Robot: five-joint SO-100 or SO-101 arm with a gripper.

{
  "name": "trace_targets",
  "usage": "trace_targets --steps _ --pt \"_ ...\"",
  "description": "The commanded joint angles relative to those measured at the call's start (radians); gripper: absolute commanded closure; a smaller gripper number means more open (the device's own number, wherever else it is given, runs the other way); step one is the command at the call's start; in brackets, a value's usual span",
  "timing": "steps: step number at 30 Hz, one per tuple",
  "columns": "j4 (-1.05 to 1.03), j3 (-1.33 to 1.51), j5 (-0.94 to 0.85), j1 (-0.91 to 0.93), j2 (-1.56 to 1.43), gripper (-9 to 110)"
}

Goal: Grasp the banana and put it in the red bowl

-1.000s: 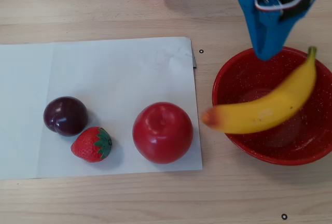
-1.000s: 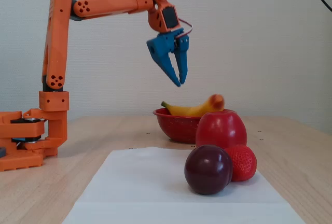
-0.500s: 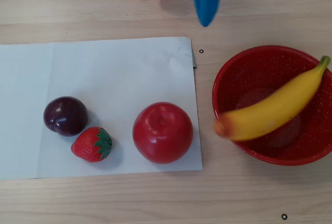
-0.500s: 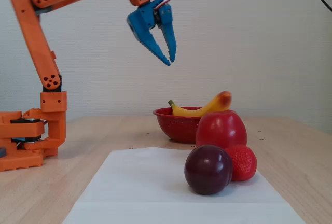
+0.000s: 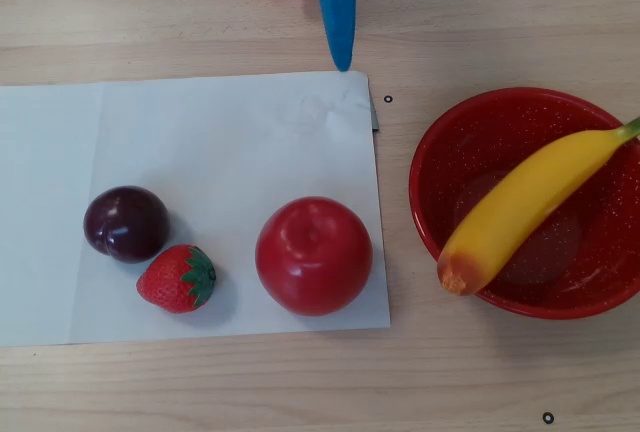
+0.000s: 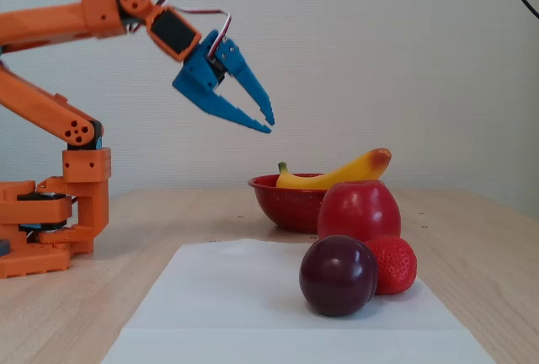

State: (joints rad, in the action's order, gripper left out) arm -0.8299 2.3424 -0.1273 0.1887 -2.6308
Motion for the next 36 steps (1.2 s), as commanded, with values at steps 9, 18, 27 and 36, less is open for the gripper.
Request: trace_targets --steps 9,18,27,36 --pt "0.371 0.371 -0.044 -0.066 -0.331 101" --pt "0.549 0.657 -0.058 -0.097 -0.541 101" --pt "0.44 0.796 -0.055 -0.087 -0.663 101" --pt "0.166 0.798 -0.061 -0.091 -0.663 101"
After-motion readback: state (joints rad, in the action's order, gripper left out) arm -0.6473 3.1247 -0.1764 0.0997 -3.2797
